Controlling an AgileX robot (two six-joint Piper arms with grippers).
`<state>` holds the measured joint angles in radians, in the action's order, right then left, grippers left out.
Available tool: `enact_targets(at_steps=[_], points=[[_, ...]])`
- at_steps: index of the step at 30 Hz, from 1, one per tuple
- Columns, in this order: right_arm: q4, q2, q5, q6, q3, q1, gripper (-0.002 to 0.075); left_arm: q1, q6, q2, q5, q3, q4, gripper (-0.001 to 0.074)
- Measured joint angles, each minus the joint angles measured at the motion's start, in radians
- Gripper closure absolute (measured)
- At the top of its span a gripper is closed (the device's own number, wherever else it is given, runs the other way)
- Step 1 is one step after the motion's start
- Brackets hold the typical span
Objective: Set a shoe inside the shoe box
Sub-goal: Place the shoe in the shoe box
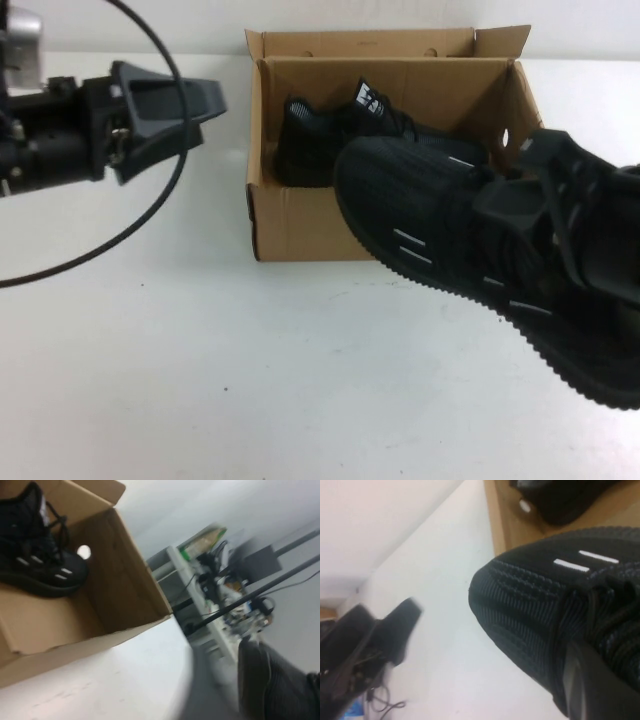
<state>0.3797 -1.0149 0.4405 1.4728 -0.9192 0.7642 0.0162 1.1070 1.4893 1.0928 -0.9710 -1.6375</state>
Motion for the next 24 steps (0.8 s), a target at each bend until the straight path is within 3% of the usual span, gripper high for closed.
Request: enact_targets(at_steps=[2, 3, 5, 7, 10, 14, 20, 24], points=[[-0.006, 0.000, 0.002, -0.036, 0.000, -0.020, 0.0727, -0.044, 0.028, -0.007, 0.030, 0.000, 0.044, 0.0438], [-0.014, -0.002, 0.002, -0.053, 0.000, -0.032, 0.0727, -0.061, 0.047, -0.014, 0.043, 0.000, 0.063, 0.0521], [-0.026, -0.008, 0.002, -0.103, -0.005, -0.062, 0.0727, -0.099, 0.075, -0.036, 0.059, 0.000, 0.085, 0.0640], [-0.039, -0.024, 0.002, -0.154, -0.028, -0.092, 0.0727, -0.120, 0.104, -0.068, 0.065, 0.000, 0.104, 0.0692], [-0.117, -0.063, 0.013, -0.292, -0.088, -0.144, 0.0727, -0.123, 0.135, -0.145, 0.034, 0.000, 0.174, 0.0722], [-0.368, -0.148, 0.088, -0.630, -0.213, -0.209, 0.0727, -0.073, 0.116, -0.295, -0.112, 0.000, 0.386, 0.0734], [-0.734, -0.345, 0.280, -1.161, -0.444, -0.314, 0.0728, 0.035, -0.038, -0.505, -0.273, 0.000, 0.701, 0.0734], [-0.894, -0.478, 0.386, -1.414, -0.586, -0.392, 0.0728, 0.058, -0.150, -0.616, -0.310, 0.000, 0.833, 0.0735]])
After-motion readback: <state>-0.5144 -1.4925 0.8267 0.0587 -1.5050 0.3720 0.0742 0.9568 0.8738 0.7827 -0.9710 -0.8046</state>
